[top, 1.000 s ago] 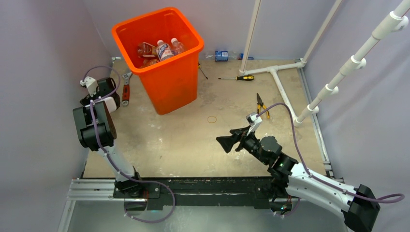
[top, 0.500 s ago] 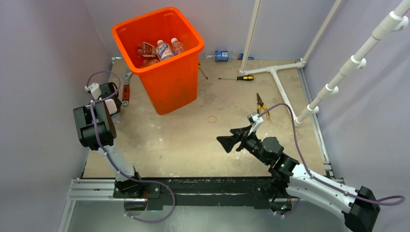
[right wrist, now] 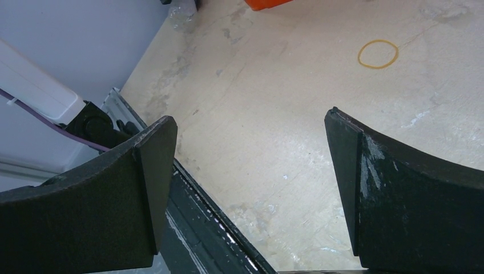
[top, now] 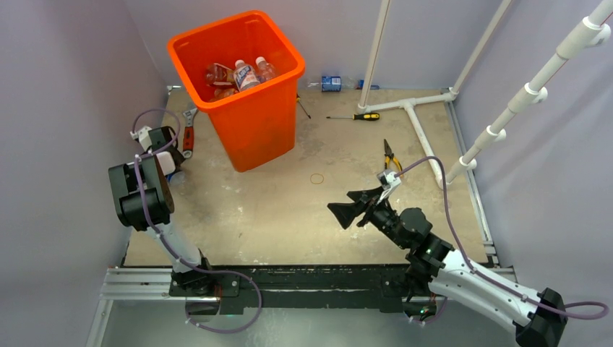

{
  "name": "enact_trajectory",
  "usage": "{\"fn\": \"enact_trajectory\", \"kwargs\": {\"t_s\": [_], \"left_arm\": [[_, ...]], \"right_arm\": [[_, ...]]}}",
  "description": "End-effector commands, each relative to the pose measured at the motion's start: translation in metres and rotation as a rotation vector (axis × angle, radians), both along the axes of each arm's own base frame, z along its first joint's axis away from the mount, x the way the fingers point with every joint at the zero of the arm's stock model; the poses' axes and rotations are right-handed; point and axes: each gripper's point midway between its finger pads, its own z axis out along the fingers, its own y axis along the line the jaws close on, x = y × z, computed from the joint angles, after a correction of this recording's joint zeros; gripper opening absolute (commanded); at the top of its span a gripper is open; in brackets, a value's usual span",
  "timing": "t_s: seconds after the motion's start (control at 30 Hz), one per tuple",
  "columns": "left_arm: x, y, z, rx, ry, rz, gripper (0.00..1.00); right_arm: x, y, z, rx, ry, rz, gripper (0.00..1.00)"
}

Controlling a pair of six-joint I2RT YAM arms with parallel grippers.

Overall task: Put the plastic bottles in the bin
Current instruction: Pick up the plastic bottle from the corner of the board.

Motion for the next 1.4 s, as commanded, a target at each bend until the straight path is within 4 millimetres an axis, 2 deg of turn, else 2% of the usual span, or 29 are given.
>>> {"fn": "enact_trajectory", "kwargs": {"t_s": [0.0,0.03,0.1,0.2,0.3,0.33,0.4,0.53,0.67,0.8,0.97,1.03,1.1,1.2,1.37], "left_arm": [[-0.006,-0.011,0.001,-0.034,0.000,-0.026,0.51],[-0.007,-0.012,0.003,-0.036,-0.008,-0.024,0.46],[-0.007,-0.013,0.020,-0.032,-0.054,-0.014,0.40],[-0.002,-0.013,0.068,-0.013,-0.160,-0.009,0.35],[0.001,-0.016,0.146,0.018,-0.327,0.009,0.28],[0.001,-0.024,0.181,0.029,-0.410,0.000,0.25],[-0.003,-0.038,0.230,0.042,-0.527,-0.016,0.18],[-0.035,-0.052,0.323,0.090,-0.729,-0.012,0.08],[-0.072,-0.071,0.391,0.128,-0.861,-0.038,0.01],[-0.096,-0.102,0.449,0.112,-0.984,-0.158,0.00],[-0.115,-0.171,0.529,-0.005,-1.218,-0.493,0.00],[-0.122,-0.199,0.554,-0.054,-1.286,-0.649,0.00],[-0.126,-0.231,0.568,-0.116,-1.315,-0.834,0.00],[-0.123,-0.263,0.571,-0.206,-1.293,-1.028,0.00],[-0.115,-0.289,0.562,-0.265,-1.276,-1.170,0.00]], "right_arm": [[0.003,-0.006,0.011,0.018,-0.021,-0.032,0.99],[0.002,-0.007,0.012,0.017,-0.020,-0.032,0.99],[0.003,-0.007,0.013,0.015,-0.019,-0.037,0.99],[0.006,-0.005,0.019,0.009,-0.027,-0.037,0.99],[0.010,-0.003,0.028,0.008,-0.042,-0.049,0.99],[0.012,-0.004,0.032,0.010,-0.052,-0.058,0.99],[0.013,-0.003,0.041,0.018,-0.066,-0.058,0.99],[0.011,-0.006,0.052,0.022,-0.076,-0.062,0.99],[0.011,-0.010,0.058,0.031,-0.080,-0.074,0.99],[0.010,-0.013,0.067,0.038,-0.086,-0.083,0.99],[0.012,-0.014,0.082,0.027,-0.105,-0.090,0.99],[0.013,-0.013,0.087,0.012,-0.112,-0.091,0.99],[0.014,-0.013,0.091,0.000,-0.117,-0.092,0.99],[0.018,-0.013,0.091,-0.021,-0.112,-0.105,0.99],[0.025,-0.007,0.090,-0.031,-0.105,-0.116,0.99]]}}
